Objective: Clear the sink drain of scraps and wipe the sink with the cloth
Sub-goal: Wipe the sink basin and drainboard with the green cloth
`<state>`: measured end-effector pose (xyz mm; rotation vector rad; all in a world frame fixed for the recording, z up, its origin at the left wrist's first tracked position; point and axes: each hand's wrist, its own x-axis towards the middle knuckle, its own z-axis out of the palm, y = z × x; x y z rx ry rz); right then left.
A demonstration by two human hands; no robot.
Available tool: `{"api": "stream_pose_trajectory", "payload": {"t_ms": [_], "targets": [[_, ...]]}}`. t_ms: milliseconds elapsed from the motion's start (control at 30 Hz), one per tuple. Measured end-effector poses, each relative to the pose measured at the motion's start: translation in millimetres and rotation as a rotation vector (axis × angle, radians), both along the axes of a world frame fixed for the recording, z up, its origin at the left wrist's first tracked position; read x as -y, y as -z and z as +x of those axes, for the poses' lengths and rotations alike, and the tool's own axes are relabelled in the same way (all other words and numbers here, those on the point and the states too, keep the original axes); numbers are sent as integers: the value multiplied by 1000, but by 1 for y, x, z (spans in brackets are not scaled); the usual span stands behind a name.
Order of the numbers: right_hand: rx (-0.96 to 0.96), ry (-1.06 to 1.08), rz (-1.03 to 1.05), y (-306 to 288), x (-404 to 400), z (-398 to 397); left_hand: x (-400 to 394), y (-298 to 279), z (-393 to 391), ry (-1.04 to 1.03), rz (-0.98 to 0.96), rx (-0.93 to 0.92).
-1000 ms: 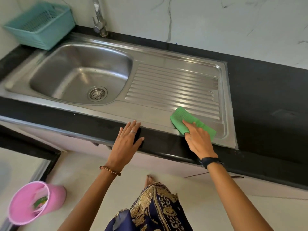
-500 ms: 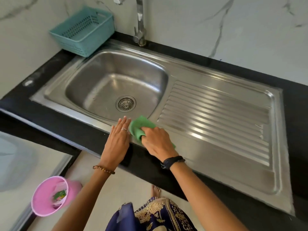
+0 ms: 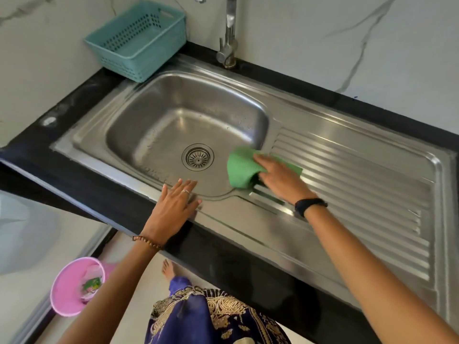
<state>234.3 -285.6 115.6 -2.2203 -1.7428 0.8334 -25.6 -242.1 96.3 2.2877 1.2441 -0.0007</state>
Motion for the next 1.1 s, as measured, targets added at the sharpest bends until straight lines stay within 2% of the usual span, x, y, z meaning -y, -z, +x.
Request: {"api": "stream_pose_trajectory", "payload": {"t_ms": [33,100,267,433,500,600,800,967,1100], "targets": [[135,-53,-31,15,7,-8,-1,1,0,28,6,-21],[247,-57,15,35,18,-20,-4,4,-1,81,36,-59],[265,20,76,38,49,-61,-11,5,-5,148,68,-67],[288,180,15,35,55,-98,-36,3,-2,351,137,-108],[302,234,-4,35,33,-88,-49,1,0,369,92,-68],[387,285,-52,33,-20,-46,-67,1,3,366,-73,-5],[392,294,-147,26,-118,41,-92,9,10,494,-286,-83],[448,285,-120,31,-110,32,-96,7,9,547,-299,-60],[497,279,-94,32,-70,-9,-98,2,12,627,-248,-127]]}}
